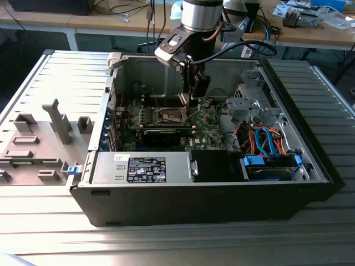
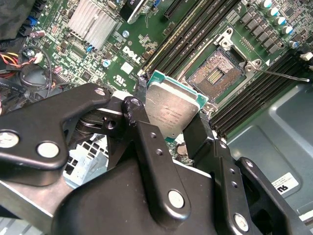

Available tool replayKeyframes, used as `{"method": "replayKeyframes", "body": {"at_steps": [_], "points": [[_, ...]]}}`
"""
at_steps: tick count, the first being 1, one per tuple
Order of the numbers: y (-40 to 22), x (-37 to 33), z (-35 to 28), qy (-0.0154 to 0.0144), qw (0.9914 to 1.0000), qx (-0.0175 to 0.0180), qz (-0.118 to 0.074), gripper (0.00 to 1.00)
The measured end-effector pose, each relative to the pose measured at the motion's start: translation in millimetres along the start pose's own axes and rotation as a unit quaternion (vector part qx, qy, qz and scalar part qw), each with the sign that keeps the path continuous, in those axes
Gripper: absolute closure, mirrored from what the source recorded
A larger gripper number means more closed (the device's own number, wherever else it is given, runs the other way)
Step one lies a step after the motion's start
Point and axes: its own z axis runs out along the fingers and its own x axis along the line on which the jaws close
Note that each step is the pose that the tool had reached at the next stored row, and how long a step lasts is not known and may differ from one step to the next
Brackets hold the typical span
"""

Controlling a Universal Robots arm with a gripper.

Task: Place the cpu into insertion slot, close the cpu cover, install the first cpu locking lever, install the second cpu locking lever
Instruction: 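Place the cpu into insertion slot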

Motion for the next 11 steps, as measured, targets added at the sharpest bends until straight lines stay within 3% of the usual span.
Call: {"method": "replayKeyframes", "body": {"at_steps": [11], "points": [[0.0, 0.0, 0.2, 0.0001, 0.99999, 0.0004, 0.005, 0.46]]}}
